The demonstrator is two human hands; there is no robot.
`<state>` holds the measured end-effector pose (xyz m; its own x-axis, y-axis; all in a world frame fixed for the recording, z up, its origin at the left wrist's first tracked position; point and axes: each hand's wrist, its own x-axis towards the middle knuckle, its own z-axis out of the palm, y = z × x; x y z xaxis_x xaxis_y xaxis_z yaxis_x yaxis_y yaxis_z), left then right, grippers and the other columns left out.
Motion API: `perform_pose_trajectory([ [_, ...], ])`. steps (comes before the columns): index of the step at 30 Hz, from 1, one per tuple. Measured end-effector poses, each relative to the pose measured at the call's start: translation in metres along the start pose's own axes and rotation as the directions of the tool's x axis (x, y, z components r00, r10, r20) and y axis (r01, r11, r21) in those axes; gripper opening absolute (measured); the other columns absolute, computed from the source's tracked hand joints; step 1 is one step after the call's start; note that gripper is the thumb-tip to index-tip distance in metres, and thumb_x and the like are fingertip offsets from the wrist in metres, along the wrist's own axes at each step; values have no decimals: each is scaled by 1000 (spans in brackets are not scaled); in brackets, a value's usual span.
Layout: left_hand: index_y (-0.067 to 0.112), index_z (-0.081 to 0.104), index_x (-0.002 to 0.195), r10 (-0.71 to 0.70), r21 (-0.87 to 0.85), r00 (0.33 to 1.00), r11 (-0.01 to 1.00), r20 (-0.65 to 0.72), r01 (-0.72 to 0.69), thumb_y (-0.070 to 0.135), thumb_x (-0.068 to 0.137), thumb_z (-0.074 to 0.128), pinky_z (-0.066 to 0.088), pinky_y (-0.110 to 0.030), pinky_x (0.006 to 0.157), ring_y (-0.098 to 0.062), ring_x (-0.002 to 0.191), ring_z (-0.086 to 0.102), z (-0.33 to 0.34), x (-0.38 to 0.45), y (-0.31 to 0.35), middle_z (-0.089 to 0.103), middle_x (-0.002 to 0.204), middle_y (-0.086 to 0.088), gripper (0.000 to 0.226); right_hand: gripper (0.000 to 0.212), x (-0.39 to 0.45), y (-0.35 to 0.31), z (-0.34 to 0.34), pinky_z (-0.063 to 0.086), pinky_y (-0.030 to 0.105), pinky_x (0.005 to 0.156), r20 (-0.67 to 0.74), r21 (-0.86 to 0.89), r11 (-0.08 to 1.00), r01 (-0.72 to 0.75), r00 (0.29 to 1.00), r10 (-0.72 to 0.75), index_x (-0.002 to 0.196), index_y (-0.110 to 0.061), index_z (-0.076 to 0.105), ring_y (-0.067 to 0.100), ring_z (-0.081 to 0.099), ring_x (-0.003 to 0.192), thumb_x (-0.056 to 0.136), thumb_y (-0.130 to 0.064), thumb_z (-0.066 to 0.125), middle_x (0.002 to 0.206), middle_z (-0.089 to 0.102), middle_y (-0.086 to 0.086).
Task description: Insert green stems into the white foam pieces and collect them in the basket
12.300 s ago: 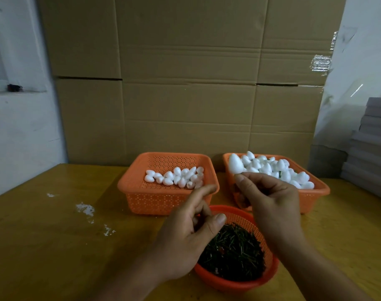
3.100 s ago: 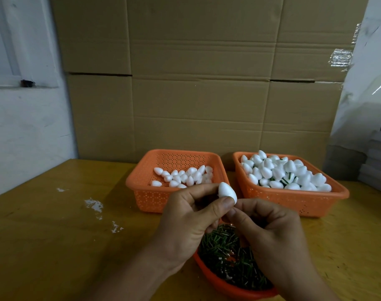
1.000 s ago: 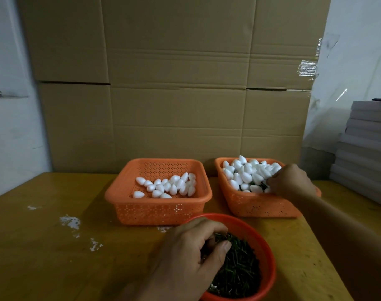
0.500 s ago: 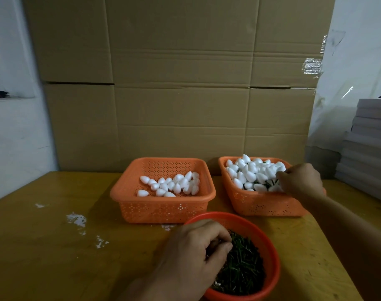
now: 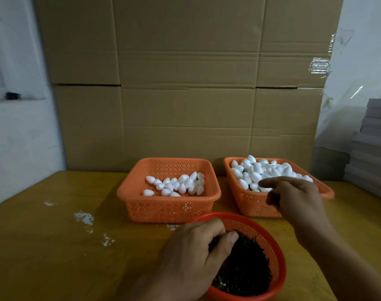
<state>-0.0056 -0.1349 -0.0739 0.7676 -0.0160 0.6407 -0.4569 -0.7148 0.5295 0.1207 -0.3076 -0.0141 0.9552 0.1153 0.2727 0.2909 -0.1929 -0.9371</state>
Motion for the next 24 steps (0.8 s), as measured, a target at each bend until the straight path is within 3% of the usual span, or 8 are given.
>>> perform_pose_trajectory([
  [4,21,44,67,-24,-10,999,1000,-37,23,57,97,47,40,-43,50,-11,51,45,-3,2,-3,46,55,7,47,42,-29,3,12,42,14,45,164,38,999,-25,986,18,85,-13,74,7,62,54,93,8,38,65,73,5],
  [8,27,49,76,-83,-8,994,997,-76,82,52,93,54,39,-22,51,-8,55,51,-14,9,-5,53,64,7,31,31,-37,10,19,45,26,52,257,-143,987,78,966,-39,93,-23,73,32,65,64,96,-3,50,72,76,-7],
  [10,30,51,77,-144,-17,984,990,-107,143,41,96,60,38,-16,49,-4,51,49,-24,19,-10,57,65,8,23,26,-38,13,22,41,19,44,284,-162,978,134,955,-84,96,-24,73,12,56,42,95,-5,55,73,76,-8],
  [12,28,54,77,-223,3,967,974,-123,225,30,97,62,41,-23,46,-7,49,51,-35,36,-17,61,64,7,22,23,-39,15,24,35,9,41,270,-199,960,197,953,-139,97,-26,74,-3,53,40,93,-8,59,74,76,-10],
  [14,21,57,78,-307,70,943,946,-131,318,25,99,60,53,-41,59,-19,58,61,-48,58,-29,66,68,2,22,20,-39,16,24,36,8,45,262,-246,939,240,949,-174,96,-29,74,-8,57,46,93,-13,62,74,75,-14],
  [16,17,59,81,-383,163,915,902,-127,401,21,101,55,56,-45,71,-21,66,66,-61,82,-48,70,77,-4,21,17,-40,16,25,36,10,49,267,-272,929,252,947,-179,97,-30,74,-9,57,48,93,-17,64,76,75,-13],
  [20,13,62,97,-524,427,852,771,6,472,10,99,48,57,-43,81,-23,87,68,-77,121,-93,70,99,-5,14,14,-40,15,24,37,11,50,270,-302,916,266,945,-185,97,-30,74,-9,57,49,93,-21,64,77,75,-12],
  [24,24,61,126,-621,662,743,669,249,338,10,94,55,53,-35,87,-18,104,60,-82,137,-121,63,123,1,36,12,-41,16,24,49,22,57,252,-356,892,277,948,-194,96,-31,74,-4,65,63,92,-24,65,75,73,-15],
])
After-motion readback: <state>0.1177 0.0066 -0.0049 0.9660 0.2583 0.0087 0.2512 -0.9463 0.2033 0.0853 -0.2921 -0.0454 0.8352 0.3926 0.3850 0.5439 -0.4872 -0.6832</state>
